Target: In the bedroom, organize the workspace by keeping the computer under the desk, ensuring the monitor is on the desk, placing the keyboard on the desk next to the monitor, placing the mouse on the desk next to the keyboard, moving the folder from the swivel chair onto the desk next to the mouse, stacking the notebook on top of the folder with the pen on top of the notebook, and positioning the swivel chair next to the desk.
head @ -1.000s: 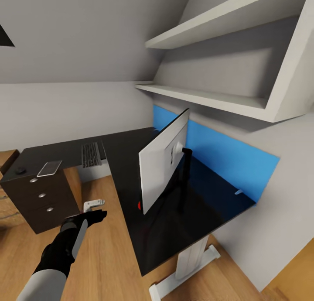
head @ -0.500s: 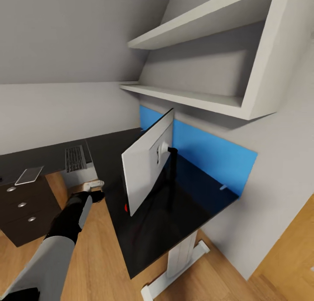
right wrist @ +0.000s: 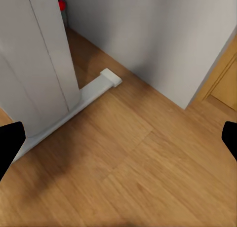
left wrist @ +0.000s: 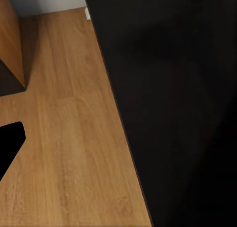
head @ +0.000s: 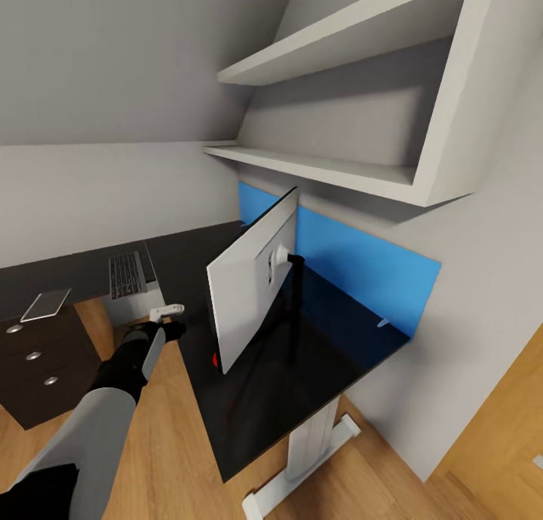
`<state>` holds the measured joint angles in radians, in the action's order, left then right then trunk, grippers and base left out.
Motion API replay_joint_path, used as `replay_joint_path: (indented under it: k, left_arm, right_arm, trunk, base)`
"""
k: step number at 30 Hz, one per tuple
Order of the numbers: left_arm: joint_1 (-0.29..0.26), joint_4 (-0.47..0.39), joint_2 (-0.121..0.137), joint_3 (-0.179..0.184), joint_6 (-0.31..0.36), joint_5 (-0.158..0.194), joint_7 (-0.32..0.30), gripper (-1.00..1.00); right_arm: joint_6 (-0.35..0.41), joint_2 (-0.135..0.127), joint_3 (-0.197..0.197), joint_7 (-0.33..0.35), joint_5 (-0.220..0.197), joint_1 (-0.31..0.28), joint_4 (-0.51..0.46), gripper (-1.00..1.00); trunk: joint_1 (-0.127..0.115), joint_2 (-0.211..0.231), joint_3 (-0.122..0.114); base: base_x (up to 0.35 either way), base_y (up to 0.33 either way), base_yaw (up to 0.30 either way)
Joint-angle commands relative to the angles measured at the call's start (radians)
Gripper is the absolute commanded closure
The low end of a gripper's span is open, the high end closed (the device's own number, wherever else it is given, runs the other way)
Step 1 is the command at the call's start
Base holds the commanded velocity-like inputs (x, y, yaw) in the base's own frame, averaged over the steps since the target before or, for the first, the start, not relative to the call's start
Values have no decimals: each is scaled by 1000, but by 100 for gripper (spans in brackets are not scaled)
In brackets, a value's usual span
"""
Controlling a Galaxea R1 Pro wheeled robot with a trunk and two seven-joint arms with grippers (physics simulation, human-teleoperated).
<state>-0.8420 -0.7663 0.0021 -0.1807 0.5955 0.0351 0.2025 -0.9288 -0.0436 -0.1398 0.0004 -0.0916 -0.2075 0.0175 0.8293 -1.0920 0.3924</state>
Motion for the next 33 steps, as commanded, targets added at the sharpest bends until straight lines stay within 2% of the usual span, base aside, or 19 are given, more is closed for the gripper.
replay_joint_path:
  k: [1,8,14,21,28,33]
  left_arm:
    - [-1,3,0,0,-1,4,4,-100]
    - [-2,35,1,-1,-12,4,4,-100]
    - [-2,46,1,-1,-30,4,4,-100]
    - [-2,108,-1,0,-47,8,1,-100]
    - [-2,172,-10,0,-151,7,0,-100]
    - [-2,182,-13,1,-171,6,0,-100]
  right_arm:
    - [-4,-1,2,2,-5,-1,2,-100]
    - [-4,-1,2,3,-2,-1,1,-100]
    - [-1,-2,2,3,21,-1,2,-100]
    - [3,0,2,3,30,-1,2,-100]
    - [3,1,2,3,30,-1,2,-100]
    - [2,2,2,3,31,-1,3,-100]
  trunk:
    - [0,-1,1]
    - [0,-1,1]
    - [0,-1,1]
    - [0,-1,1]
    - [0,-1,1]
    - [0,-1,1]
  base:
    - [0,0,-2]
    - [107,77,-1]
    - [176,67,0]
    - [69,11,0]
    - [238,-43,0]
    - [94,-24,0]
